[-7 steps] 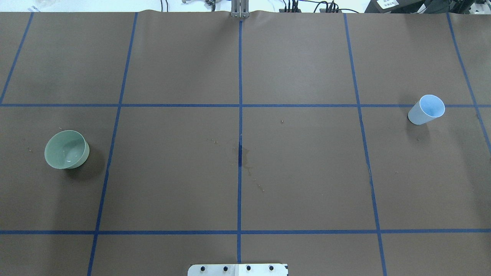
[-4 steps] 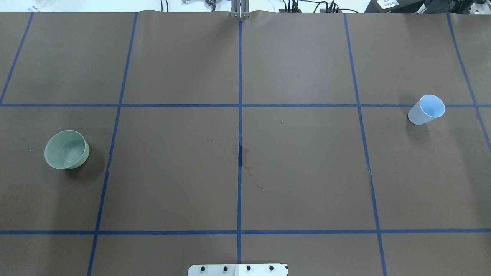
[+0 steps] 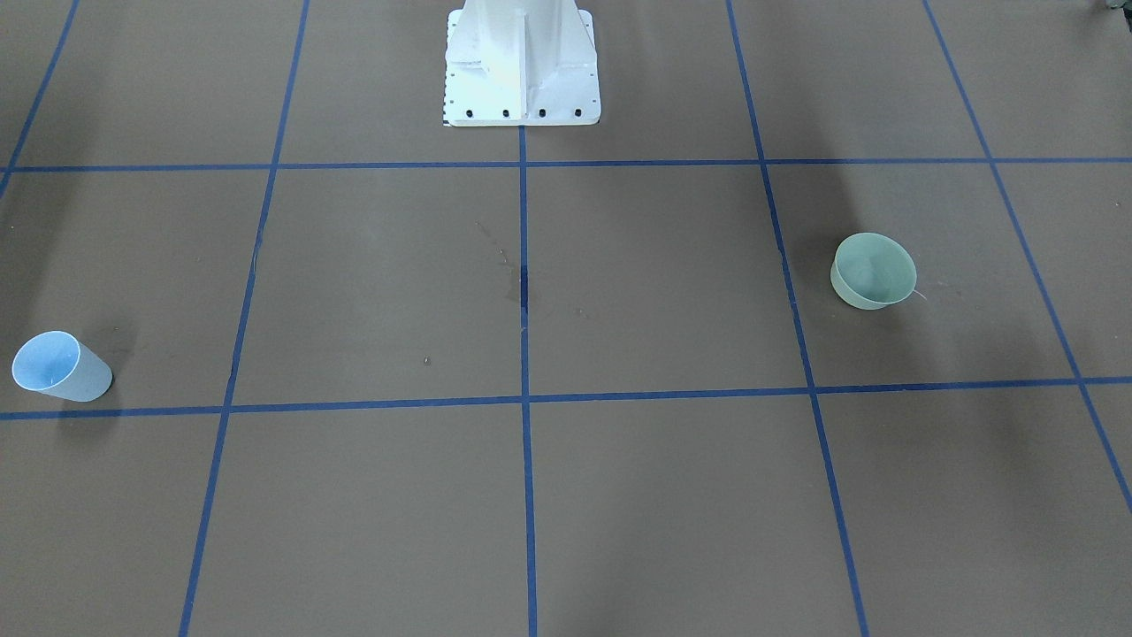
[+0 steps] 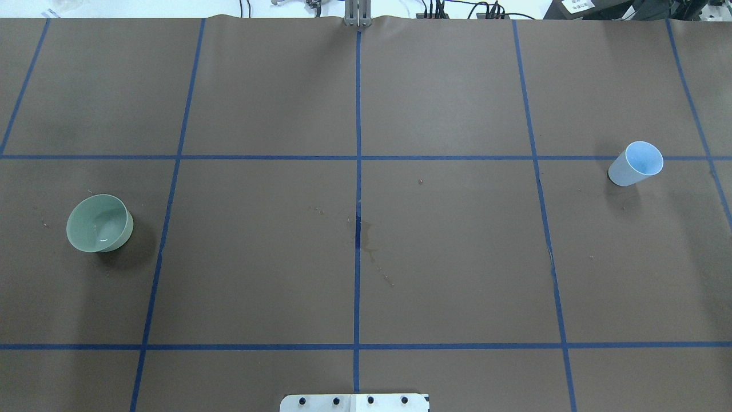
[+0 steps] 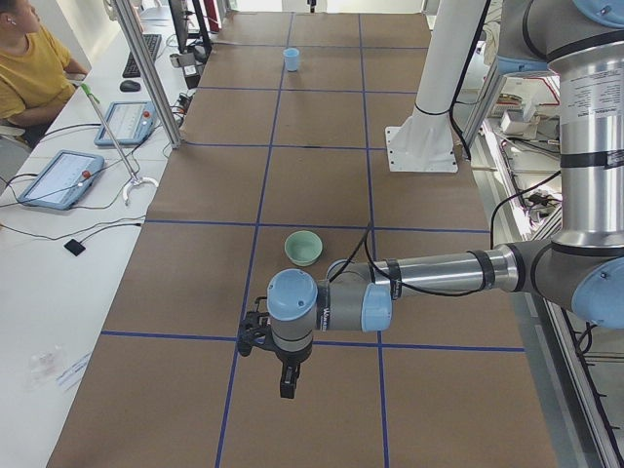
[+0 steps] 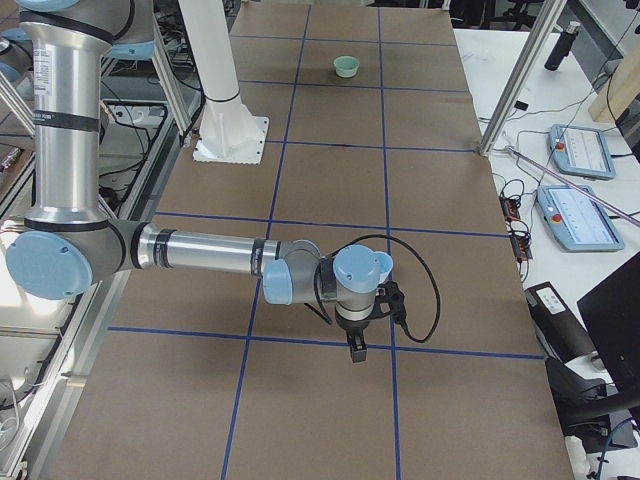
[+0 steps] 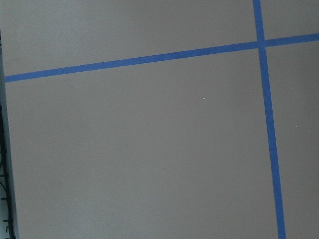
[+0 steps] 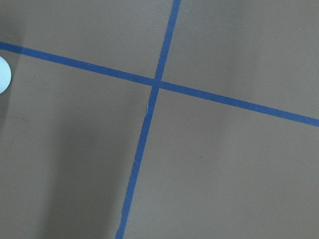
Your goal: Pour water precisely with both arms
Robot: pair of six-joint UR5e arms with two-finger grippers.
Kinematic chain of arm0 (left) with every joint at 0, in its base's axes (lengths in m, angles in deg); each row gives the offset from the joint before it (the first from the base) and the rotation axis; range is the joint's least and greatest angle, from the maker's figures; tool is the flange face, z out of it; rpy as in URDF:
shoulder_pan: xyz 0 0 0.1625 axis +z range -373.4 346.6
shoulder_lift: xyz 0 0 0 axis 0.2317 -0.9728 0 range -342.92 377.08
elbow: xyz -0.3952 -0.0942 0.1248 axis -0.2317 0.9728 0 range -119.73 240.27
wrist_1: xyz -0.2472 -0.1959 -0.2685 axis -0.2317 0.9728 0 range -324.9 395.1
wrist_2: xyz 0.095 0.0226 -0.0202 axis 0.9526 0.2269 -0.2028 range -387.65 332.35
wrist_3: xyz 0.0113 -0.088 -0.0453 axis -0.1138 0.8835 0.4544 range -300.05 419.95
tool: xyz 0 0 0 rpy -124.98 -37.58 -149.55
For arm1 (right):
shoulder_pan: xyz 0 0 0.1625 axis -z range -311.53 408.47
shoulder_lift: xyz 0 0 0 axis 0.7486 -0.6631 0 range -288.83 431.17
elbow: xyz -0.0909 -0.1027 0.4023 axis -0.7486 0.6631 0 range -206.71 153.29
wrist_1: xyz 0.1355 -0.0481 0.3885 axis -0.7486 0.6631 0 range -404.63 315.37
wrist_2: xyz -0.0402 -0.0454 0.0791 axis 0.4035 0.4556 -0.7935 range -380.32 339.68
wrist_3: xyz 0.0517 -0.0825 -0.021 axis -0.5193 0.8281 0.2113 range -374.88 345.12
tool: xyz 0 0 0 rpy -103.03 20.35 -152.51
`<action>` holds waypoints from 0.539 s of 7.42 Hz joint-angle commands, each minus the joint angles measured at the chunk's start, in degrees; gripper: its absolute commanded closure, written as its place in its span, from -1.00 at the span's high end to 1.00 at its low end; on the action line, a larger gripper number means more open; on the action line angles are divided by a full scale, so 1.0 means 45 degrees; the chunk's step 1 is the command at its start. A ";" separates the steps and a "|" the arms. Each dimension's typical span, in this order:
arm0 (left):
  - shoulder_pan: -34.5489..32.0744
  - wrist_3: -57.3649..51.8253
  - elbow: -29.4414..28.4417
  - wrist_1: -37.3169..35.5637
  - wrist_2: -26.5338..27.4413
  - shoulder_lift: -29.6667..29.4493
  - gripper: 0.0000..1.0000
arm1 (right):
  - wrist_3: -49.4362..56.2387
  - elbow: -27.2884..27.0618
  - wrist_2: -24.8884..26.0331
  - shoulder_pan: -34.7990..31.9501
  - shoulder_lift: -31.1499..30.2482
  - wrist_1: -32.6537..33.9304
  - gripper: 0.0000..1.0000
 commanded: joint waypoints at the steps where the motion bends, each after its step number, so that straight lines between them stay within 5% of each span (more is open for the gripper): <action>1: 0.0000 0.0008 0.0034 0.0008 -0.0015 0.0230 1.00 | -0.0040 0.0007 -0.0037 0.0014 0.0007 -0.0022 1.00; 4: 0.0000 0.0028 0.0034 0.0008 -0.0015 0.0230 1.00 | -0.0137 0.0007 -0.0038 0.0014 -0.0052 -0.0042 1.00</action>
